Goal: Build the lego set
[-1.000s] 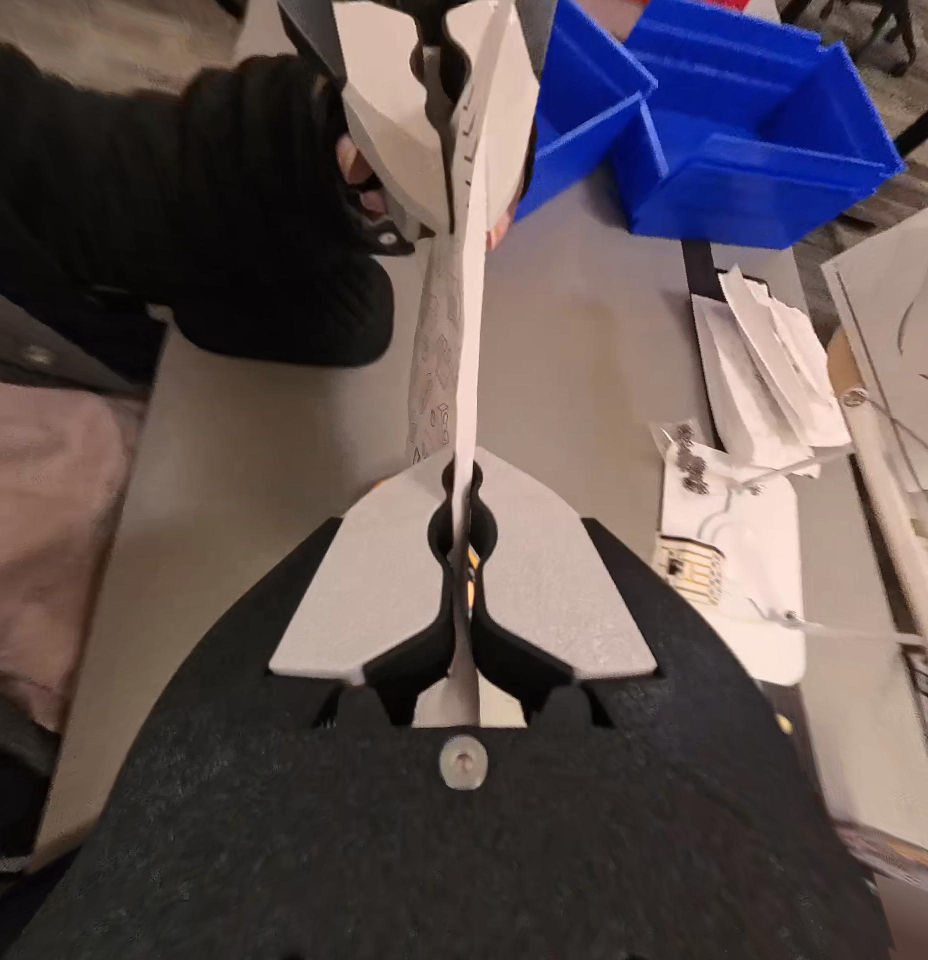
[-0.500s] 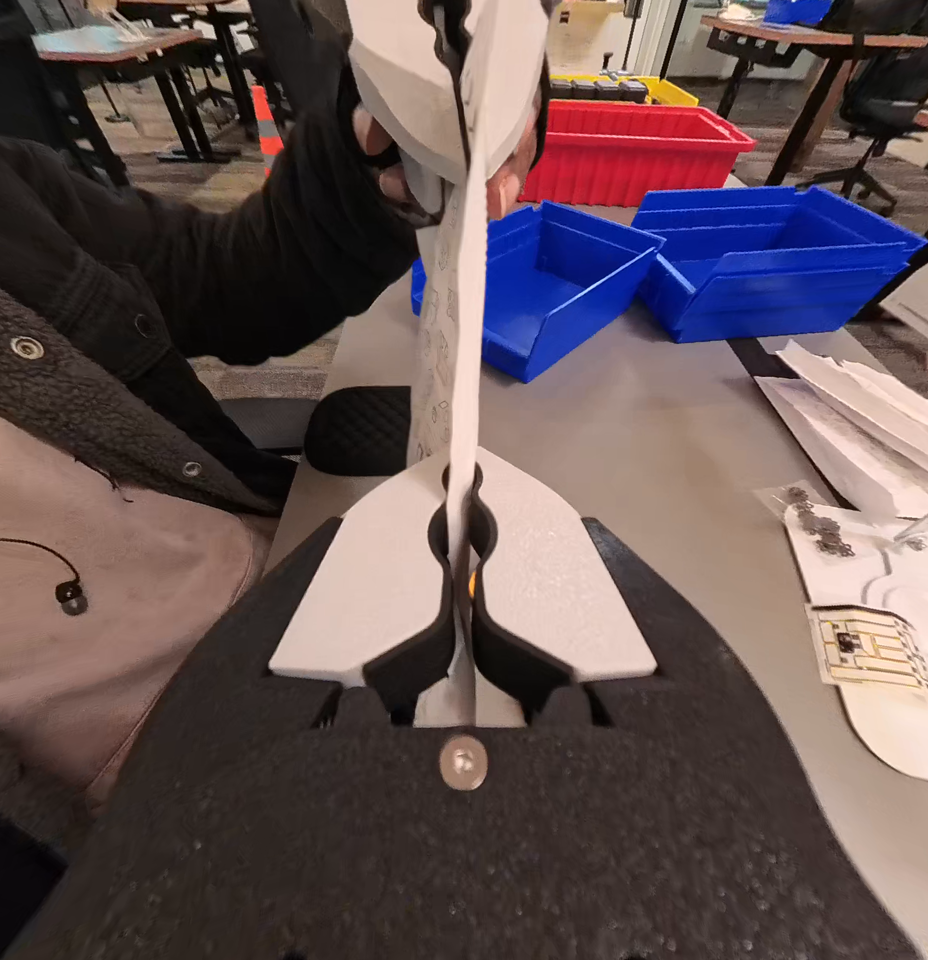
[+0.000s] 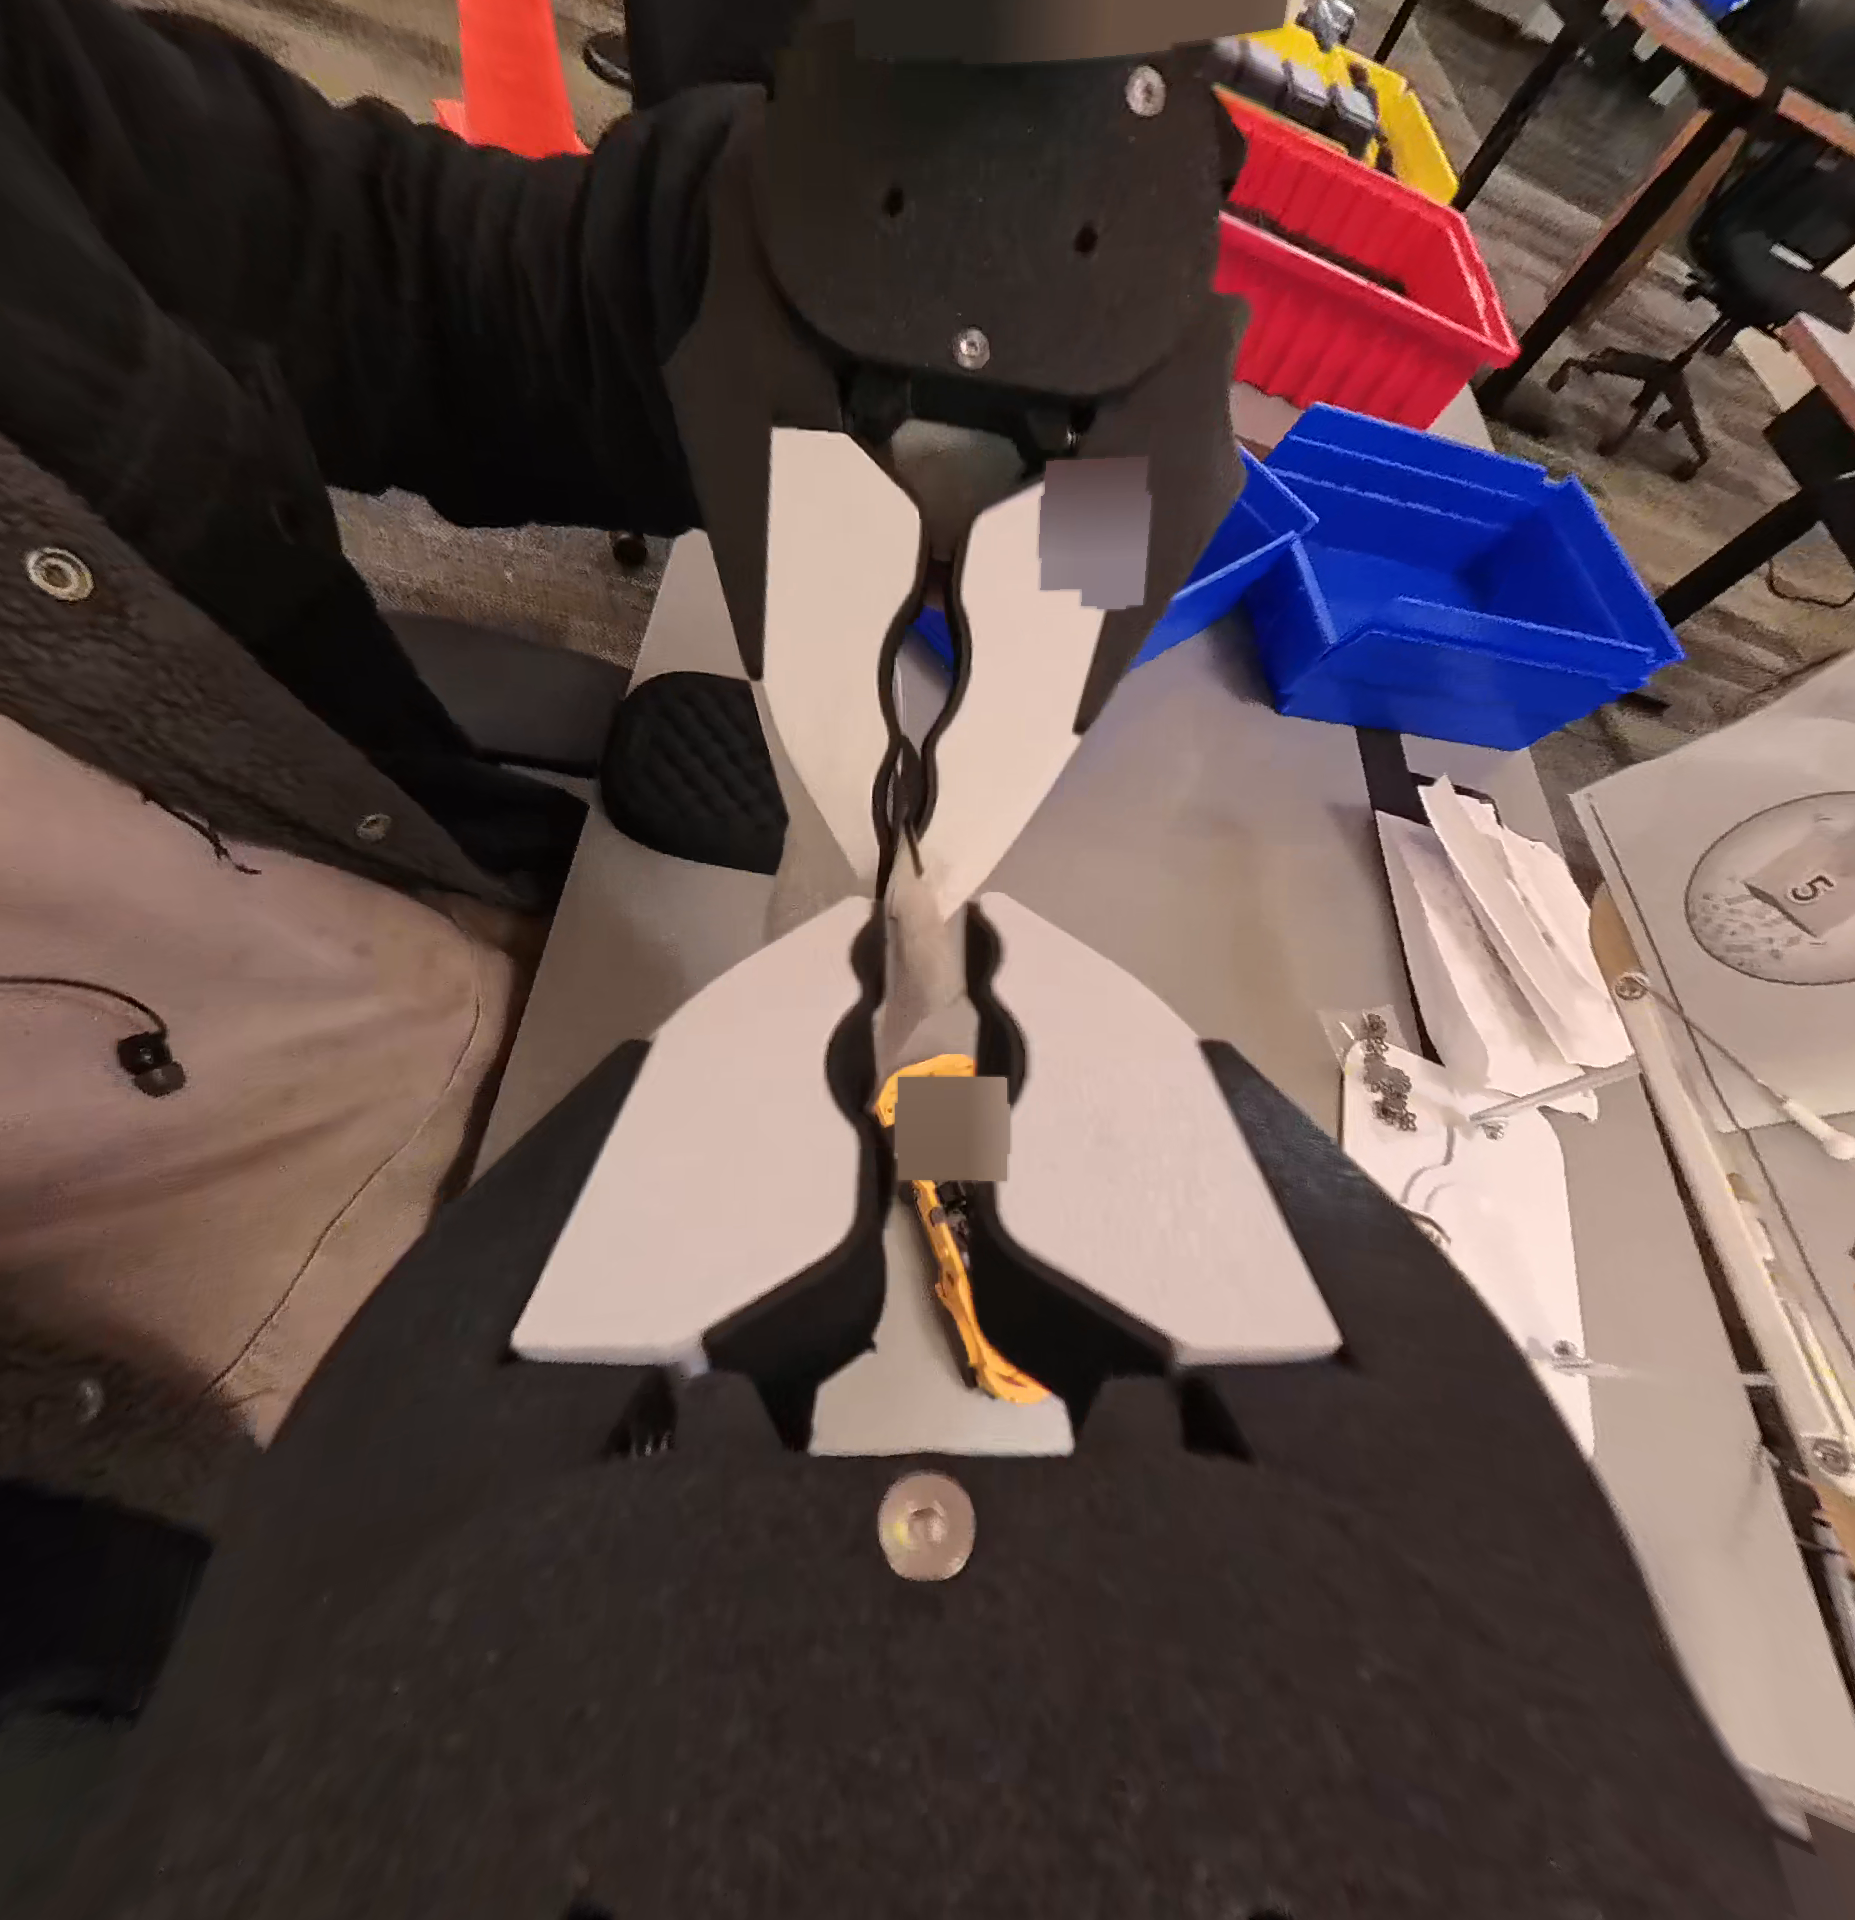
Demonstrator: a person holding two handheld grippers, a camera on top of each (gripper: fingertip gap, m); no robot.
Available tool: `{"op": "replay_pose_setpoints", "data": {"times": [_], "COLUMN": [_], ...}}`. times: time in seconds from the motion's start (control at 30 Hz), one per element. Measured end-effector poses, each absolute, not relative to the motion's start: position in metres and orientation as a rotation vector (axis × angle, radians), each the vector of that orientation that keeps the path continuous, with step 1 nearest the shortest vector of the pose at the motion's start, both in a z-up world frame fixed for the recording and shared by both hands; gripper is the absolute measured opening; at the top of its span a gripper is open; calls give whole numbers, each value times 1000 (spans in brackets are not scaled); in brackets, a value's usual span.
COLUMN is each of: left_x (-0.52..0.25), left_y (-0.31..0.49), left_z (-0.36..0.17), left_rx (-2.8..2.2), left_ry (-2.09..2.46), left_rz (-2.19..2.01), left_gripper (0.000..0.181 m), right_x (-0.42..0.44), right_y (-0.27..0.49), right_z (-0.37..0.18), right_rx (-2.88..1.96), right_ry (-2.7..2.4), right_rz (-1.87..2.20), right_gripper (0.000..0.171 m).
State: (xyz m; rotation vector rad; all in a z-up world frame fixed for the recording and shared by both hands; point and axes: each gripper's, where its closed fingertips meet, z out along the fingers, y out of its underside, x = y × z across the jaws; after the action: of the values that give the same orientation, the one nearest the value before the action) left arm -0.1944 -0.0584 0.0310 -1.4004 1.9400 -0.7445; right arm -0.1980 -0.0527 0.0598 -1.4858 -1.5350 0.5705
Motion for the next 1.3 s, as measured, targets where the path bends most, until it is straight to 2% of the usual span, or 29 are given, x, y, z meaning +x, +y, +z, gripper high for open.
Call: {"op": "replay_pose_setpoints", "data": {"times": [0.07, 0.23, 0.63, 0.77, 0.9, 0.93, 1.3], "left_x": [-194, -194, -188, -187, -185, -185, -192], "left_y": [-61, -74, -72, -74, -75, -75, -77], "left_z": [28, 27, 26, 25, 25, 25, 21], "left_rx": [-1416, -1398, -1391, -1388, -1384, -1391, -1477], "left_ry": [1951, 1954, 1900, 1926, 1949, 1948, 1931], "left_rz": [-751, -876, -864, -839, -800, -799, -1242], "left_gripper": [0, 0, 0, 0, 0, 0, 1], "right_x": [-199, -199, -192, -186, -182, -183, -190], "right_y": [-59, -68, -68, -67, -68, -69, -71], "right_z": [59, 57, 48, 43, 36, 36, 33], "right_rx": [-1457, -1375, -1366, -1419, -1451, -1441, -1223], "right_ry": [-1558, -1590, -1588, -1615, -1677, -1682, -1550], "right_rz": [555, 412, 333, 268, 188, 175, -185], "right_gripper": [0, 0, 0, 10, 9, 3, 0]}}
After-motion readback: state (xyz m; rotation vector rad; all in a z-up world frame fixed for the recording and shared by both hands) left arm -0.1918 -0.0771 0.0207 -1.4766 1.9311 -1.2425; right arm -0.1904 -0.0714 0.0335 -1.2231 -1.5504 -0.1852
